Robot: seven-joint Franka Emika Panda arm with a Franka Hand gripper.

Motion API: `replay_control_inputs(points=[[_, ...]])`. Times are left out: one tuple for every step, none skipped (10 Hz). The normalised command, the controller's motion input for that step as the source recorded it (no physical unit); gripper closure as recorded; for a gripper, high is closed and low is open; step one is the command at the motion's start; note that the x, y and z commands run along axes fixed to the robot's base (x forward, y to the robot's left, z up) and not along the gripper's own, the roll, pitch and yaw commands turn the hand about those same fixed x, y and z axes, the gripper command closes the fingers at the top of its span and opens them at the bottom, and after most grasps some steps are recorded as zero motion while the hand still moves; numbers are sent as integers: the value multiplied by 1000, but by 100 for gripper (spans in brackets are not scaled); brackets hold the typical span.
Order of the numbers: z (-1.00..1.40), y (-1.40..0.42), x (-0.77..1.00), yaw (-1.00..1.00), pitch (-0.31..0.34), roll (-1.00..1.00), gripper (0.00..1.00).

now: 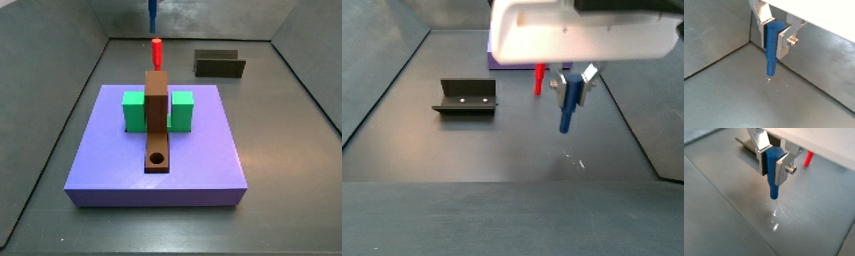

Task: Pick up the blue object. Move up. Move to above the board. Insert the blue object.
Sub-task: Move to above the board.

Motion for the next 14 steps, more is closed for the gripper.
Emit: replay_control_inputs(points=[[1400,-10,-28,8,29,-25,100],[1400,-14,-44,9,22,16,100],[1400,-14,-18,3,8,28,100],[1400,6,47,4,70,-10,100],[686,-2,25,1,93,1,100],[260,-5,29,7,76,18,100],[136,-1400,152,-116,108,-97,100],[124,-1400,148,-118,107,-97,100],[124,-1400,142,-54,56,-26,100],[127,-1400,139,-27,17,-51,100],[126,-1400,136,-15,17,-14,100],[129,-1400,137,1,20,-16,100],[137,-1400,139,-4,30,-6,100],[141,-1400,141,4,39,-9,100]])
